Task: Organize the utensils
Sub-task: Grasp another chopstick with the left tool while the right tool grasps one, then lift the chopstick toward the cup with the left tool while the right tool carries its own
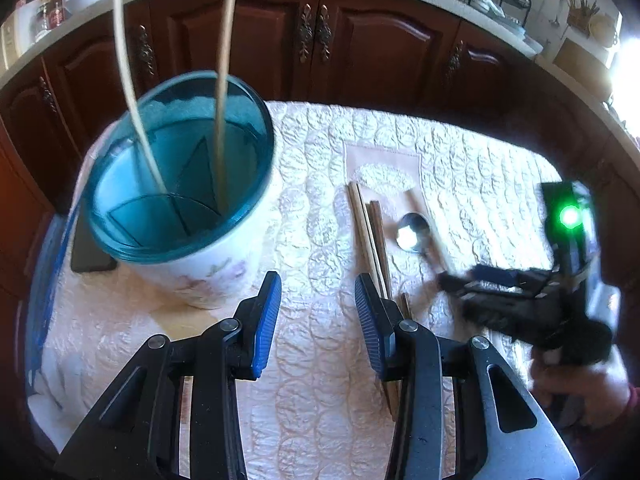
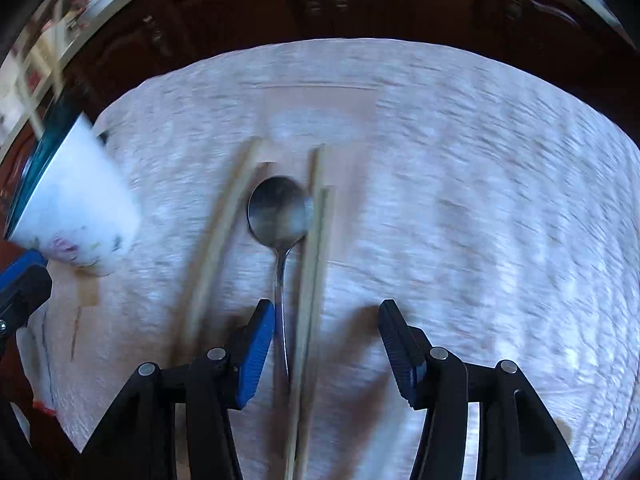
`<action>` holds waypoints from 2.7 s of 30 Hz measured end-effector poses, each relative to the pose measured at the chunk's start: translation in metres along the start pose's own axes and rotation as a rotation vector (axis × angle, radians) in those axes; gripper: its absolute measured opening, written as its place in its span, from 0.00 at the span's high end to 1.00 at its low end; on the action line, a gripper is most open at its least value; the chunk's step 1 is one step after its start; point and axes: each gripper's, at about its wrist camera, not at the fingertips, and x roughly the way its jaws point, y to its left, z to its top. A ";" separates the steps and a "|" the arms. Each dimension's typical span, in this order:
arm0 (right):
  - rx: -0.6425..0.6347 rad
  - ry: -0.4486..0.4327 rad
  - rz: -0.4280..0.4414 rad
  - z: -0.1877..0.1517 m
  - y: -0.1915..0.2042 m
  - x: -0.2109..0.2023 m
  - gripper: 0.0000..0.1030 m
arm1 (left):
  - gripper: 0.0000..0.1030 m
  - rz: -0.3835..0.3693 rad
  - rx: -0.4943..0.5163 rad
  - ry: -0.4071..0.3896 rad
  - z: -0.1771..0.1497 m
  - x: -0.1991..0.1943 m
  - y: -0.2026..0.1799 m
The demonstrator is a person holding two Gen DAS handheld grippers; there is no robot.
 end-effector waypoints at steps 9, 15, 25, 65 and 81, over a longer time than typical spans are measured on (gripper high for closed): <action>0.118 -0.073 0.042 -0.009 -0.051 -0.030 0.50 | 0.64 -0.098 -0.002 0.129 0.002 0.056 -0.018; 0.103 -0.075 0.072 -0.005 -0.046 -0.041 0.49 | 0.65 -0.021 0.012 0.170 0.001 0.076 -0.019; 0.101 -0.066 0.066 0.020 -0.033 -0.031 0.50 | 0.65 -0.056 -0.019 0.147 0.003 0.066 -0.007; 0.159 0.071 0.154 0.030 -0.053 0.011 0.91 | 0.90 -0.109 0.049 0.235 -0.046 0.042 0.005; 0.211 0.044 0.153 0.058 -0.067 0.014 0.90 | 0.82 0.025 0.101 0.177 0.018 0.100 -0.024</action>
